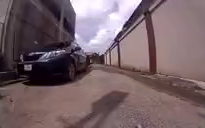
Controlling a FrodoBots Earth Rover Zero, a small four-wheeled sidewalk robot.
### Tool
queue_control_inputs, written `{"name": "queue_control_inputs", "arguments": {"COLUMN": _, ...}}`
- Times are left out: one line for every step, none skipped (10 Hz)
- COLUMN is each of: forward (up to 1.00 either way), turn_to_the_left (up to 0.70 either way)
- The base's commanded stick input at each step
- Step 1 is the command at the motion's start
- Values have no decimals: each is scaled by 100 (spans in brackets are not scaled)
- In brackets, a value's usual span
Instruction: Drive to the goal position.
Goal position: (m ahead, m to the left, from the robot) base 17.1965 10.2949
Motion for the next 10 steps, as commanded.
{"name": "queue_control_inputs", "arguments": {"forward": 70, "turn_to_the_left": 2}}
{"name": "queue_control_inputs", "arguments": {"forward": 70, "turn_to_the_left": 2}}
{"name": "queue_control_inputs", "arguments": {"forward": 70, "turn_to_the_left": 2}}
{"name": "queue_control_inputs", "arguments": {"forward": 70, "turn_to_the_left": 2}}
{"name": "queue_control_inputs", "arguments": {"forward": 70, "turn_to_the_left": 2}}
{"name": "queue_control_inputs", "arguments": {"forward": 70, "turn_to_the_left": 2}}
{"name": "queue_control_inputs", "arguments": {"forward": 70, "turn_to_the_left": 2}}
{"name": "queue_control_inputs", "arguments": {"forward": 70, "turn_to_the_left": 2}}
{"name": "queue_control_inputs", "arguments": {"forward": 70, "turn_to_the_left": 2}}
{"name": "queue_control_inputs", "arguments": {"forward": 70, "turn_to_the_left": 2}}
